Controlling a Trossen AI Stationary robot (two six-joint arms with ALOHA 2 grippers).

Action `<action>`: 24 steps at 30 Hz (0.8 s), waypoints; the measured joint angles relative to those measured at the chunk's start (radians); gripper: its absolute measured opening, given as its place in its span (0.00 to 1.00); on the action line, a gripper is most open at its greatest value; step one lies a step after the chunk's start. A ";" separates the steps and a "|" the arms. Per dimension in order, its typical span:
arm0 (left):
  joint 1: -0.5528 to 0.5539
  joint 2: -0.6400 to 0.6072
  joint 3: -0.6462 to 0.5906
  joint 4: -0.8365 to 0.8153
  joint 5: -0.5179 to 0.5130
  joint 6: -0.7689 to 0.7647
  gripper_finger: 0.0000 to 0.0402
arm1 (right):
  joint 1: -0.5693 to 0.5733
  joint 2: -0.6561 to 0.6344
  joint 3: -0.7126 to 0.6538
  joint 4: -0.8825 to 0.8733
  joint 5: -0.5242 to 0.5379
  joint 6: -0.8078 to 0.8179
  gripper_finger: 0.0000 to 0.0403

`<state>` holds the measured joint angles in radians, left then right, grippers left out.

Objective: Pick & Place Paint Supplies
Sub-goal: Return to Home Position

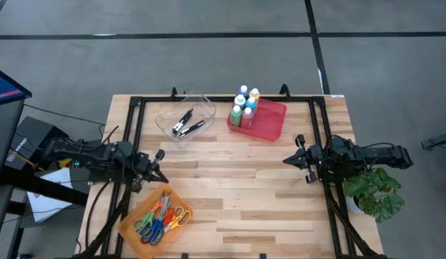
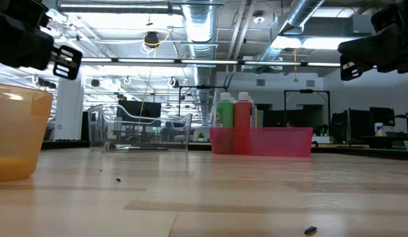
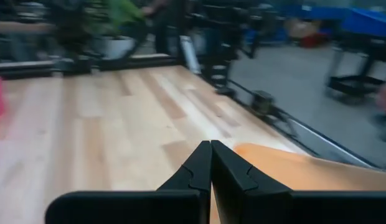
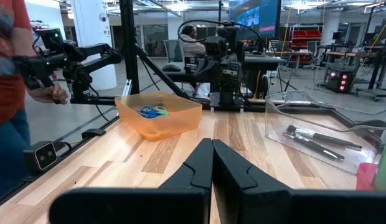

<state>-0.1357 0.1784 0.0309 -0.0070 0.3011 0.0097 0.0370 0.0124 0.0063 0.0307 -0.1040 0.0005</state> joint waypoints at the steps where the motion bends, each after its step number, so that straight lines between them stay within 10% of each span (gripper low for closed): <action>1: 0.011 -0.011 0.012 -0.032 0.040 0.006 0.00 | 0.000 0.000 0.000 0.000 0.000 0.000 0.00; 24: 0.170 -0.171 0.002 0.071 0.161 0.036 0.00 | 0.000 0.000 0.000 0.000 0.000 0.000 0.00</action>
<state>0.0345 0.0071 0.0334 0.0639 0.4622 0.0454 0.0372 0.0124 0.0063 0.0305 -0.1040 0.0005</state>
